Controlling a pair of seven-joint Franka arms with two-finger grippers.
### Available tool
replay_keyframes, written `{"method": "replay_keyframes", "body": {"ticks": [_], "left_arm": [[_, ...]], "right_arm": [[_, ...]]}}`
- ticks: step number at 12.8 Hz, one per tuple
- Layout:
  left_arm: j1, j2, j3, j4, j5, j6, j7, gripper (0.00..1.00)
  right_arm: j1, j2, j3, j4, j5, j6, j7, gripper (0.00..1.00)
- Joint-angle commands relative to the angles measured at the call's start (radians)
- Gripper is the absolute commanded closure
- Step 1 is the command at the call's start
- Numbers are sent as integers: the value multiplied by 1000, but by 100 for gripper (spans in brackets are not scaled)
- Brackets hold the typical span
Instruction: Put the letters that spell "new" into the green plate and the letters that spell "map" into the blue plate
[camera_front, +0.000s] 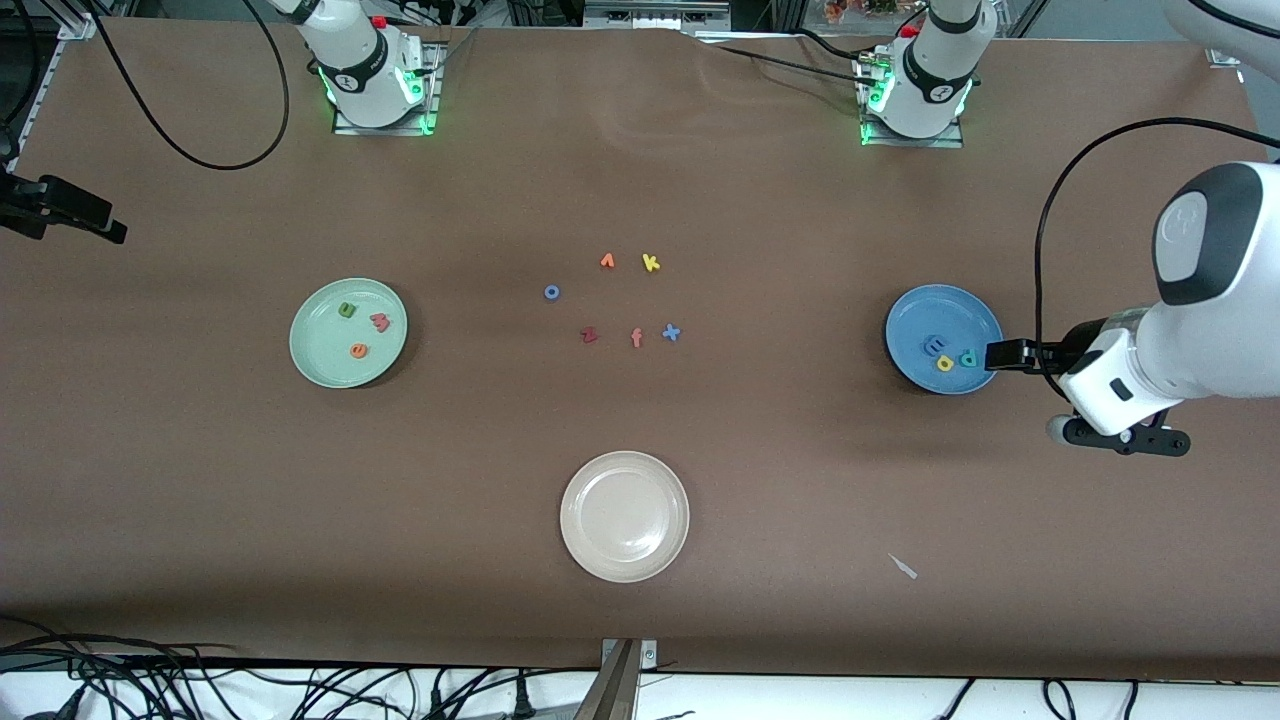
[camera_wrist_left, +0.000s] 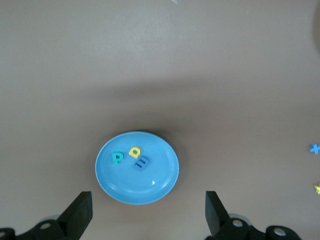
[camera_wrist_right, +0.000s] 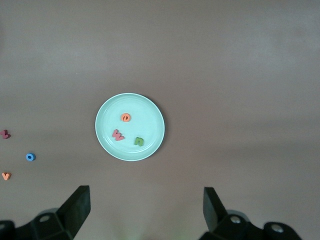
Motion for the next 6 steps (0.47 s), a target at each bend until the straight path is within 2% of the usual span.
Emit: {"method": "replay_keyframes", "body": {"ticks": [1, 2, 4, 6], "left_arm": [[-10, -153, 25, -237, -32, 170, 29, 1], [-4, -168, 24, -254, -36, 200, 29, 1], [22, -170, 22, -236, -79, 206, 33, 1], [23, -168, 22, -218, -75, 201, 35, 0]], "right_arm": [[-3, 5, -3, 17, 17, -10, -8, 0], [-3, 5, -3, 17, 17, -10, -8, 0], [-3, 5, -3, 17, 19, -10, -8, 0], [-3, 5, -3, 17, 19, -8, -8, 0]]}}
